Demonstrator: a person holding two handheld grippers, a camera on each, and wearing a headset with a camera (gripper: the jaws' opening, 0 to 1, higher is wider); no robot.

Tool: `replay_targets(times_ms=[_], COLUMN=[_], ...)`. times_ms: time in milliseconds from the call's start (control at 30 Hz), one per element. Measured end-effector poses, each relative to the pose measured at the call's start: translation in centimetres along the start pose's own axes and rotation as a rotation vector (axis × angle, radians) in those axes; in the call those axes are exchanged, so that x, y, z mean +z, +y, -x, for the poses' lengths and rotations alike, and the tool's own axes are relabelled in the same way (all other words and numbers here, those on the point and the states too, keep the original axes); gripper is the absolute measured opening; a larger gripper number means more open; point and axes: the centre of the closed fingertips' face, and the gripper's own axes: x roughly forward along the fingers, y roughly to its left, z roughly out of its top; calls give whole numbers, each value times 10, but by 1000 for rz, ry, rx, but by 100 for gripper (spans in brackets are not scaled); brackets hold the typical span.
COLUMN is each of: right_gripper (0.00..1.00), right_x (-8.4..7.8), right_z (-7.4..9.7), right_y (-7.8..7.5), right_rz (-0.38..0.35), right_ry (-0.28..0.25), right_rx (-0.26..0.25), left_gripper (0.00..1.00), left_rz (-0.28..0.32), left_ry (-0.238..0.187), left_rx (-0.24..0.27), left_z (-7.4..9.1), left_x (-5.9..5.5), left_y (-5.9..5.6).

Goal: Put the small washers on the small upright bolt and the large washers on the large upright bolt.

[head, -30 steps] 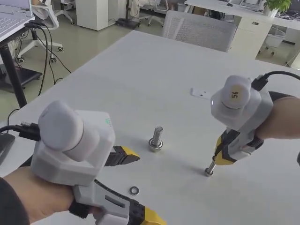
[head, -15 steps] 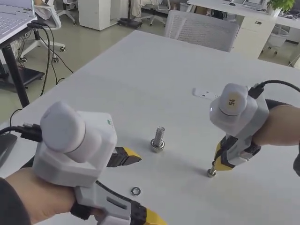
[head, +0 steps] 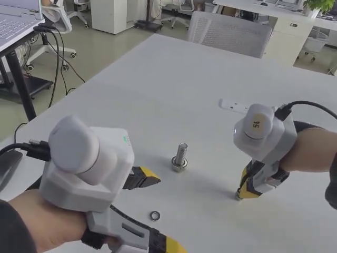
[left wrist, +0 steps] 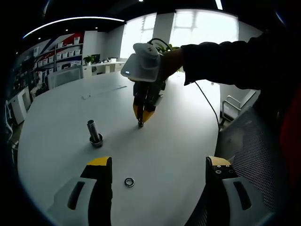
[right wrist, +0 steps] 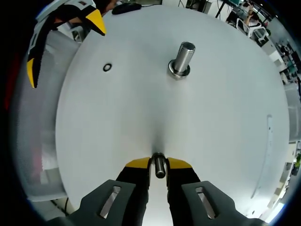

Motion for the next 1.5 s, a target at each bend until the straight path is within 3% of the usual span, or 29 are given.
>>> replay_targets(times_ms=[267, 733, 1500], right_gripper=[14, 17, 34], right_x=[-2, 0, -13], right_z=[-6, -2, 6], right_y=[2, 2, 3], right_rz=[0, -14, -63], right_ry=[7, -9, -30], right_rx=[5, 4, -23], left_gripper=[81, 81, 81], left_rz=[1, 2, -5], left_ry=[2, 3, 4], left_rx=[2, 6, 6], left_z=[0, -1, -1], left_x=[-3, -1, -1], left_y=[0, 0, 0])
